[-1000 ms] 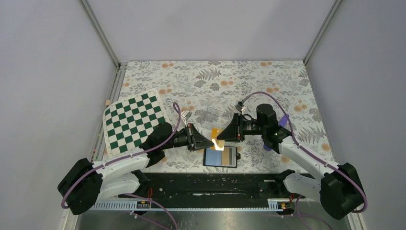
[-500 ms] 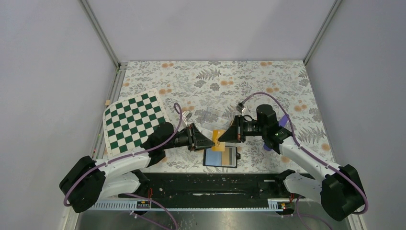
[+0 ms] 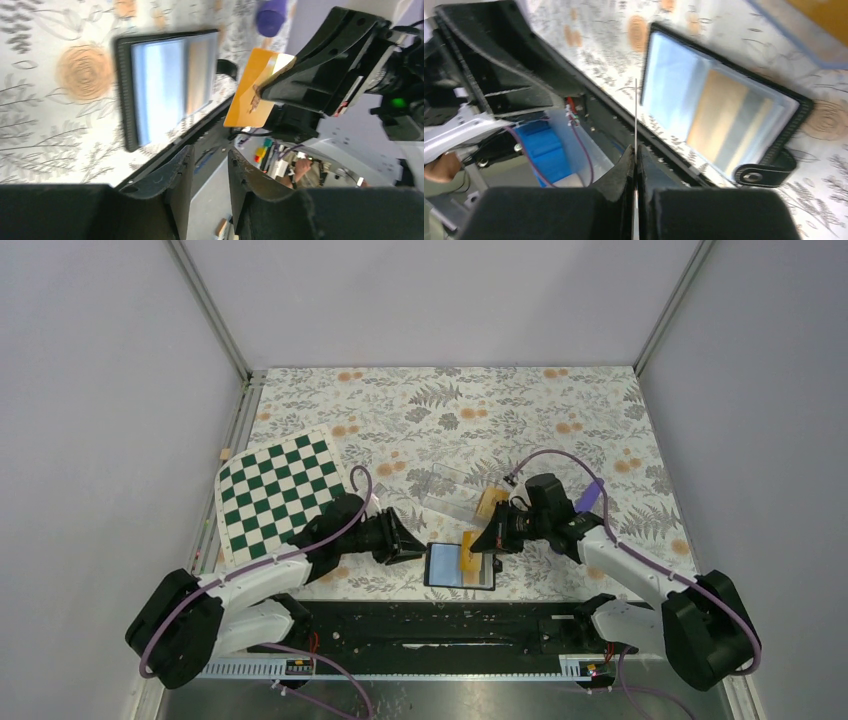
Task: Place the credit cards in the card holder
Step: Insert the credit card into the card holder.
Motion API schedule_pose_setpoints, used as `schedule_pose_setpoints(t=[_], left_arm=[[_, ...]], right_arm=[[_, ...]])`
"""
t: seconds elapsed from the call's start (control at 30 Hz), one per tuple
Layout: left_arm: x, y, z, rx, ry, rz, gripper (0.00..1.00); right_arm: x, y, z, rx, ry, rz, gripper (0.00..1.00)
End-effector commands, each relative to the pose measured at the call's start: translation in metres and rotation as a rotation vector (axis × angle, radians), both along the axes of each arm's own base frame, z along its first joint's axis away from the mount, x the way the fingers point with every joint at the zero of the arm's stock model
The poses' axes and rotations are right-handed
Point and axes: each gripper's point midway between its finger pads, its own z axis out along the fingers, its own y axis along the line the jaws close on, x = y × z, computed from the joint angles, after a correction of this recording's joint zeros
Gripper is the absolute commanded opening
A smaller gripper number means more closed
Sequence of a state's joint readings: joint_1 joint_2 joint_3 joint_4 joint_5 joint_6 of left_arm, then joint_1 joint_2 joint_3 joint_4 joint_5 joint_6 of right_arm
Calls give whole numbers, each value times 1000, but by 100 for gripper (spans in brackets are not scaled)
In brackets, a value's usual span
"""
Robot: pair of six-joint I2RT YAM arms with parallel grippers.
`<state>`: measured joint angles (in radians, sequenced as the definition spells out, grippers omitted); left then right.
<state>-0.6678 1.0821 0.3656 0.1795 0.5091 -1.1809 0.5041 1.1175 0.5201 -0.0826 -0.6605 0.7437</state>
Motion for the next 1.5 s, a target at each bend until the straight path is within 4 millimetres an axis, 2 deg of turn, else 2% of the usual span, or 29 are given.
schedule_pose_setpoints(t=[0.0,0.17,0.3,0.57,0.93,1.47], left_arm=[[-6,17,-40,160,40,-15,29],[-8,19,-60,223,85,-54,23],[-6,17,-72,255,114,-76,21],[0,11,-82,271,140,-89,15],[1,8,-91,286,167,-105,4],[-7,-4,-90,291,173,-113,0]], right_arm=[[14,-13,-32,-129,-37,-62,0],[26,-11,-43,-151,-30,-91,0],[34,-4,-45,-128,-36,-87,0],[34,2,-58,-105,2,-80,0],[25,7,-68,-65,70,-71,0],[-1,5,-77,-60,159,-49,0]])
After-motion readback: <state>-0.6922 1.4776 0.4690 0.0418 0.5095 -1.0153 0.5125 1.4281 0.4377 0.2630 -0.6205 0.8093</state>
